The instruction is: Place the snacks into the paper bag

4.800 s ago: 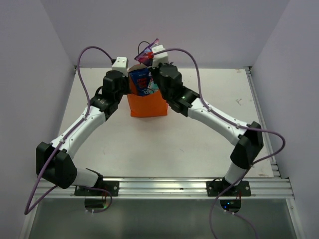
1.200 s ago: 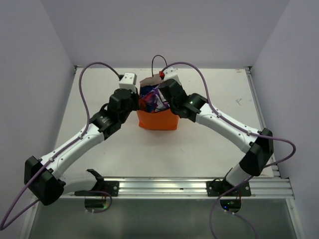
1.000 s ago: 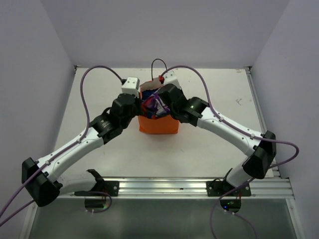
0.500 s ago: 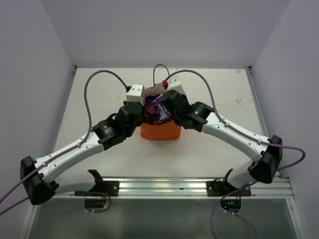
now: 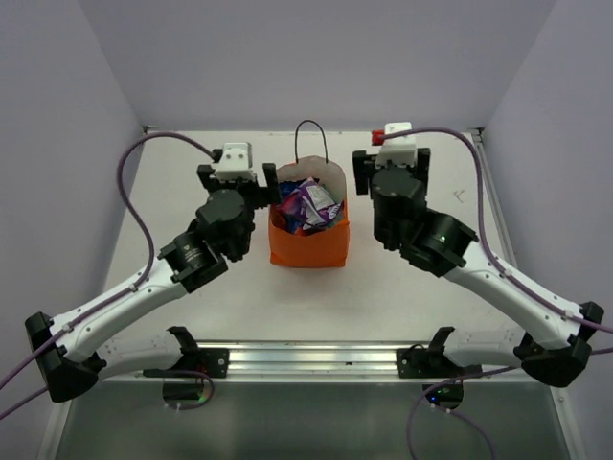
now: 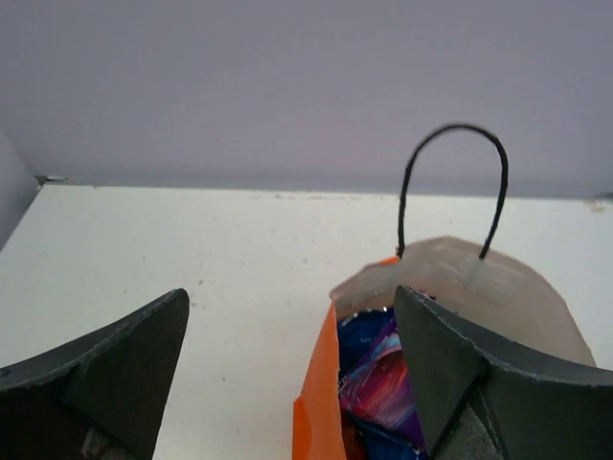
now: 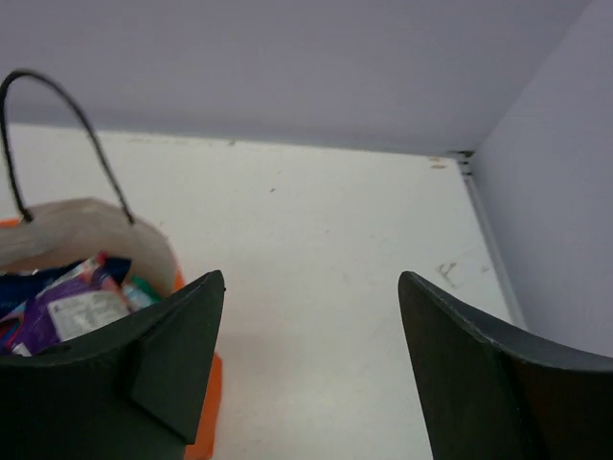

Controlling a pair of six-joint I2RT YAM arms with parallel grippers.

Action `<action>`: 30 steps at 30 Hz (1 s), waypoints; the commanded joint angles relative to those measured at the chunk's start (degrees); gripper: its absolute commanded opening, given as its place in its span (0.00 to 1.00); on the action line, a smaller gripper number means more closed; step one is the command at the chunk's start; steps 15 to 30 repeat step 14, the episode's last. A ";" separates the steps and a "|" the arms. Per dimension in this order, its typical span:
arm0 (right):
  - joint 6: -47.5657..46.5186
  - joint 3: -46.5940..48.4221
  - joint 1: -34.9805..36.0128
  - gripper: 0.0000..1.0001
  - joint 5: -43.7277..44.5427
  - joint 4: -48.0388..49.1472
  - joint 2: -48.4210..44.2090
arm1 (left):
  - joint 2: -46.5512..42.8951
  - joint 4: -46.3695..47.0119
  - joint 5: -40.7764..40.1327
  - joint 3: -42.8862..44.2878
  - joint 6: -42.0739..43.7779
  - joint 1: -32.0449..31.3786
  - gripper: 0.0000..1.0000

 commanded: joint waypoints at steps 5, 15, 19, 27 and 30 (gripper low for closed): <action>-12.34 -13.76 -0.32 0.85 21.35 18.17 -10.08 | -10.90 15.84 -14.29 -10.81 1.35 4.10 0.99; -2.92 -20.90 -0.93 0.83 21.81 8.43 -17.21 | -11.79 5.43 -1.53 -13.90 -7.67 18.10 1.00; -2.92 -20.90 -0.93 0.83 21.81 8.43 -17.21 | -11.79 5.43 -1.53 -13.90 -7.67 18.10 1.00; -2.92 -20.90 -0.93 0.83 21.81 8.43 -17.21 | -11.79 5.43 -1.53 -13.90 -7.67 18.10 1.00; -2.92 -20.90 -0.93 0.83 21.81 8.43 -17.21 | -11.79 5.43 -1.53 -13.90 -7.67 18.10 1.00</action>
